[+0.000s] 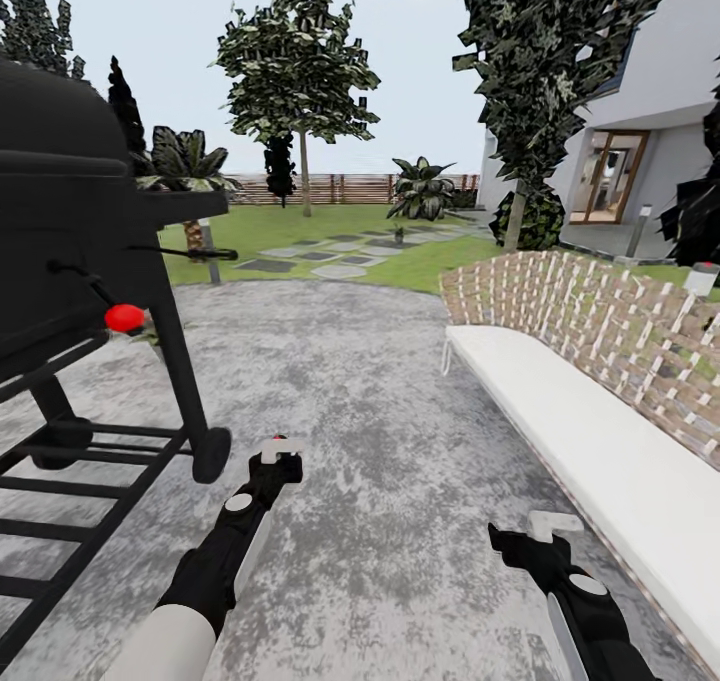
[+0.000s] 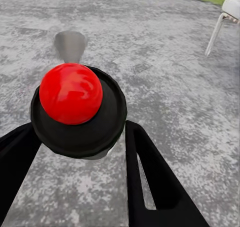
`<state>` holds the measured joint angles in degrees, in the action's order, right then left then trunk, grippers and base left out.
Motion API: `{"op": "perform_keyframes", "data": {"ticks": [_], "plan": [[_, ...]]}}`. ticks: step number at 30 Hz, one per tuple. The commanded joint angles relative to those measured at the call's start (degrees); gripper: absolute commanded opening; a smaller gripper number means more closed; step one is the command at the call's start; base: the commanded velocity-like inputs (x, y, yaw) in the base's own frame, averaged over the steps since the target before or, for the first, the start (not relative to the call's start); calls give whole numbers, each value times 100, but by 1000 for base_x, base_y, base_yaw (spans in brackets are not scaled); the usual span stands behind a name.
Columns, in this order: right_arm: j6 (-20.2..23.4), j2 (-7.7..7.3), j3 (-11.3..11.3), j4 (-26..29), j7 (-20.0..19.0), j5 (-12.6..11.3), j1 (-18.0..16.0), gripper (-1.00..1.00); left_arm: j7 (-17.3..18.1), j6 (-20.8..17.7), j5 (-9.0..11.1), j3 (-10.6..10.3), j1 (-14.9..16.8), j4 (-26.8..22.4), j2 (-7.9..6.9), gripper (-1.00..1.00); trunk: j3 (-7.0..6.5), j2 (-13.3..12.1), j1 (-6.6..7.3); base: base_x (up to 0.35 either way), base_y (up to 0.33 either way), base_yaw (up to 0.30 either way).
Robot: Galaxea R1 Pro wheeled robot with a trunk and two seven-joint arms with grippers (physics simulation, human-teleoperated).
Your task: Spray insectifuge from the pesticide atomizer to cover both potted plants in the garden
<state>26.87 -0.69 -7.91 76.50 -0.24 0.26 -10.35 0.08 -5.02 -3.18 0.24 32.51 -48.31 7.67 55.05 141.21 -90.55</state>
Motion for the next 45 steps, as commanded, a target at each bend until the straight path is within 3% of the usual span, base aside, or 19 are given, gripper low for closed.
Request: {"op": "perform_keyframes", "data": {"ticks": [1, 45], "plan": [[29, -1, 0, 6, -3, 2, -2, 100, 1, -34, -33, 2, 1, -12, 3, -100, 6, 2, -2, 314, -154, 0], [29, -10, 0, -12, 0, 8, -2, 100, 1, -34, -33, 2, 1, -12, 6, -100, 6, 2, -2, 331, 21, 19]]}}
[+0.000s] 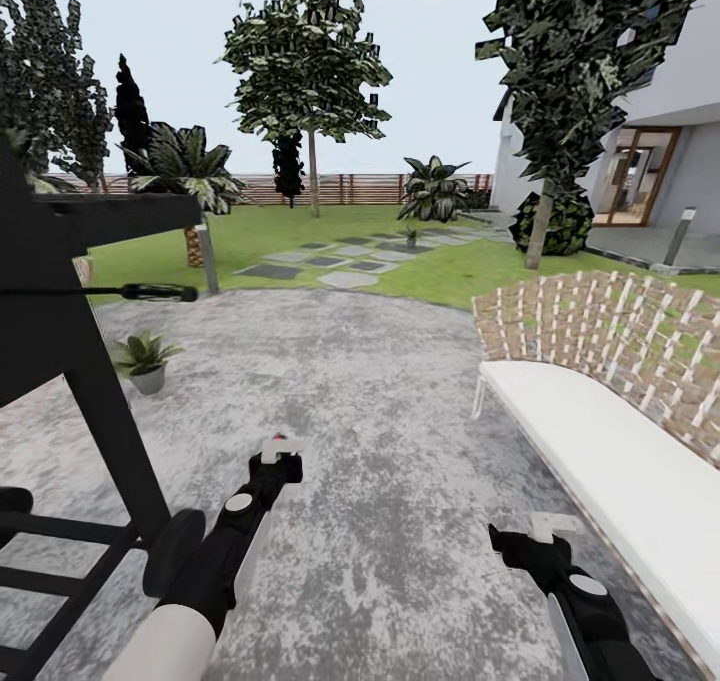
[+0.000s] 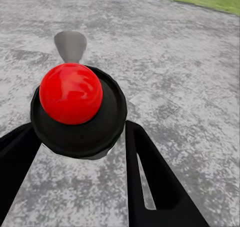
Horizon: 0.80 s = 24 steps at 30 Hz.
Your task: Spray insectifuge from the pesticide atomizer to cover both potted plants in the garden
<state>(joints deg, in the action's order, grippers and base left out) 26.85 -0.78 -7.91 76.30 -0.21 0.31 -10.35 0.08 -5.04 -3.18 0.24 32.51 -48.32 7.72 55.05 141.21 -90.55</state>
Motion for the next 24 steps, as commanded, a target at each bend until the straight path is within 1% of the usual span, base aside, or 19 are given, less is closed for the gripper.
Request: {"op": "perform_keyframes", "data": {"ticks": [1, 5, 15, 24], "plan": [[31, -1, 0, 8, -3, 3, -2, 100, 1, -33, -33, 2, 1, -11, 2, -100, 6, 2, -2, 336, 0, 0], [31, -1, 0, 8, -5, -1, -2, 100, 1, -33, -33, 2, 1, -11, -1, -100, -1, 2, -2, 336, 0, 0], [31, -1, 0, 8, -5, -5, -2, 100, 1, -33, -33, 2, 1, -11, 1, -100, -78, 2, -2, 336, 0, 0], [31, -1, 0, 8, -5, -5, -2, 100, 1, -33, -33, 2, 1, -11, 0, -100, -84, 2, -2, 336, 0, 0]]}}
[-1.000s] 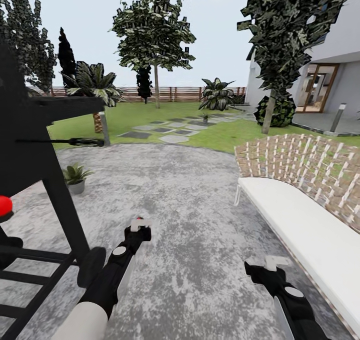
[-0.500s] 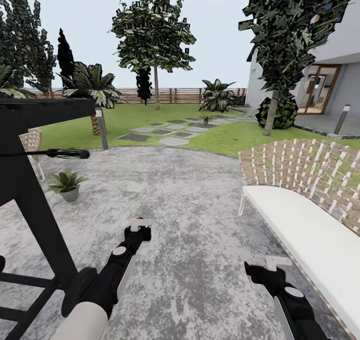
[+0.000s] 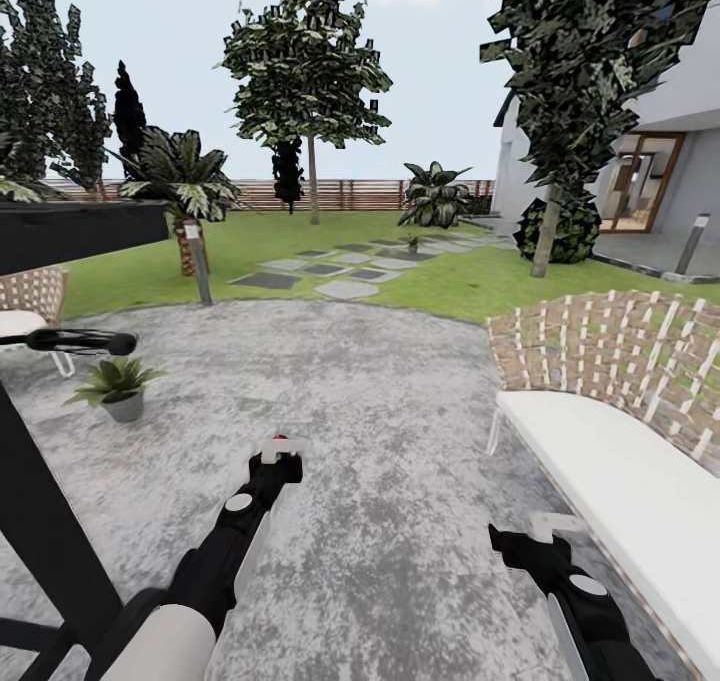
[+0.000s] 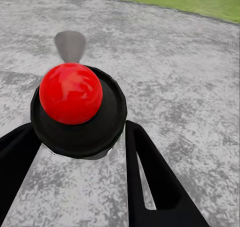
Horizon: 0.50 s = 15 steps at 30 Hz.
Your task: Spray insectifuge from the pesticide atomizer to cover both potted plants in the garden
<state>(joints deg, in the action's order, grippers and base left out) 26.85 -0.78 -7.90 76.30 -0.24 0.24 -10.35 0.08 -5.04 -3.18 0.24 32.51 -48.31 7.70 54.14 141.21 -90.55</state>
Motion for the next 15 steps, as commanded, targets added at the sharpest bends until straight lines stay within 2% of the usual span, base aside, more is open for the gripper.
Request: {"op": "perform_keyframes", "data": {"ticks": [1, 15], "plan": [[31, -1, -1, 8, -3, 3, -2, 100, 1, -33, -33, 2, 1, -11, 3, -100, 6, 2, -2, 336, 0, 0], [31, -1, -1, 9, -3, 3, -2, 100, 1, -33, -33, 3, 1, -11, 2, -100, 6, 2, -2, 336, 0, 0]]}}
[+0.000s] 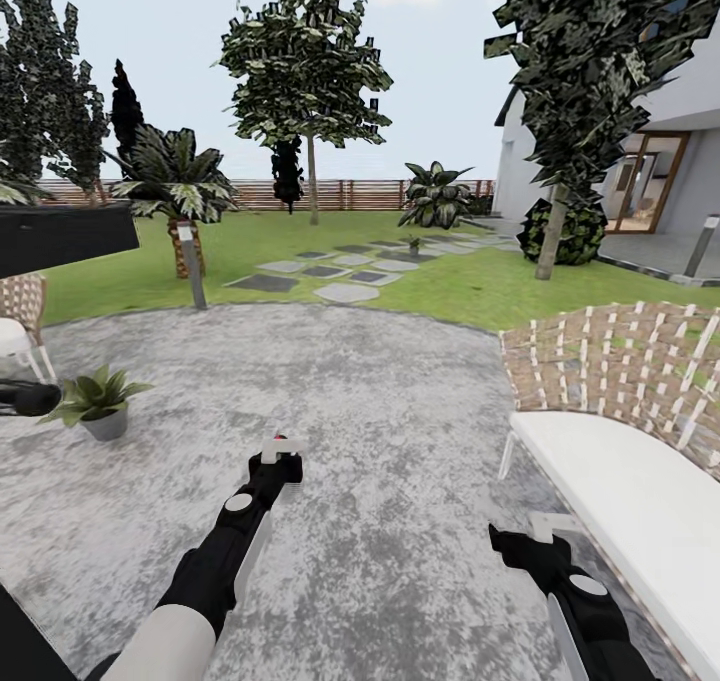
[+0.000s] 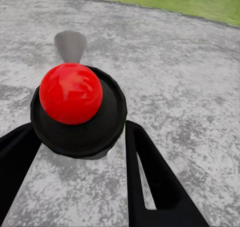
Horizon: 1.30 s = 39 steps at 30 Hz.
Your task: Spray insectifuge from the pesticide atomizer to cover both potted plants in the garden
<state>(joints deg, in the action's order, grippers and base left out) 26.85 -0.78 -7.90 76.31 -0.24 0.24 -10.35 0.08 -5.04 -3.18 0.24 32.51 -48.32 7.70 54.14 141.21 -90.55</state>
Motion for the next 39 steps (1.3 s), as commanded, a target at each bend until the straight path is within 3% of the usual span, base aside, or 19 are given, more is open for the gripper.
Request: {"op": "perform_keyframes", "data": {"ticks": [1, 39], "plan": [[31, -1, -1, 9, -3, 3, -2, 100, 1, -33, -34, 2, 1, -11, 2, -100, 6, 2, -2, 336, 0, 0], [31, -1, -3, 12, -3, 3, -2, 100, 1, -33, -34, 2, 1, -9, 2, -100, 6, 2, -2, 335, -26, 0]]}}
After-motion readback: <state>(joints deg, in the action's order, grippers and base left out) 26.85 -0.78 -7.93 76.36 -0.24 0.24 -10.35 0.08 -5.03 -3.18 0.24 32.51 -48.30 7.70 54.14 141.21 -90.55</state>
